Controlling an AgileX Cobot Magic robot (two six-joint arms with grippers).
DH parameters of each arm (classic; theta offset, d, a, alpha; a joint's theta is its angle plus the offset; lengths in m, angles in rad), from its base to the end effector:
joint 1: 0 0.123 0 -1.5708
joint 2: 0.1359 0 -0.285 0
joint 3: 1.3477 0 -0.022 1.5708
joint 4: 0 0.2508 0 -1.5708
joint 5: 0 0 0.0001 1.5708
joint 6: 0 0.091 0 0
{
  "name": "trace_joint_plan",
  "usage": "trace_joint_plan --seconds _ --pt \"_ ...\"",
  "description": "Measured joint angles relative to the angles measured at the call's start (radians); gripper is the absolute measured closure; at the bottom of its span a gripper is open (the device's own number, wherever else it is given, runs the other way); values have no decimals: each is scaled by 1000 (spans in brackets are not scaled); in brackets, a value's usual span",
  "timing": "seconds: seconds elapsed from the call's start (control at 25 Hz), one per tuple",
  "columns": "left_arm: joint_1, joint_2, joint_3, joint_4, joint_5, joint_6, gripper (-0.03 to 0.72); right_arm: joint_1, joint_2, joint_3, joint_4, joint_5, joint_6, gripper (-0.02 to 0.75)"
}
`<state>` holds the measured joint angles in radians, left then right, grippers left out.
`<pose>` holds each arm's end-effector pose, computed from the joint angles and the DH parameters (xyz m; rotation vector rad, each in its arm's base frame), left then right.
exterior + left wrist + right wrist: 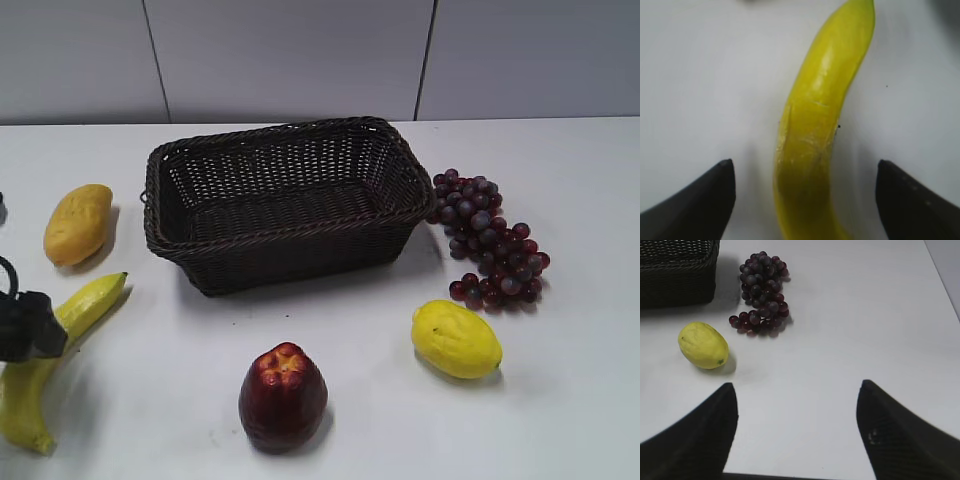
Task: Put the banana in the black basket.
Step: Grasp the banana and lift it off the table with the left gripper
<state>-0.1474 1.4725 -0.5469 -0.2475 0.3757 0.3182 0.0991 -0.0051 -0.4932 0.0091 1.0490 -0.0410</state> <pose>0.2235 -0.0415 0.1514 0.3479 2.7523 -0.1404 -0.0044 0.0003 0.2763 -0.1428 2.0296 0.0474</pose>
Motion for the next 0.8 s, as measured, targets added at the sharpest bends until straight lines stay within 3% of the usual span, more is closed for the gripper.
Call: trace_joint_plan --seconds 0.28,0.36,0.52,0.8 --pt "-8 162 -2 10 -87 3 73 0 0 0 0 0 0 147" --pt "-9 174 -4 9 -103 4 143 0 0 0 0 0 0 147" --pt "-9 180 -15 8 -98 4 378 0 0 0 0 0 0 147" --pt "-11 137 -158 39 119 5 378 0 0 0 0 0 0 147"
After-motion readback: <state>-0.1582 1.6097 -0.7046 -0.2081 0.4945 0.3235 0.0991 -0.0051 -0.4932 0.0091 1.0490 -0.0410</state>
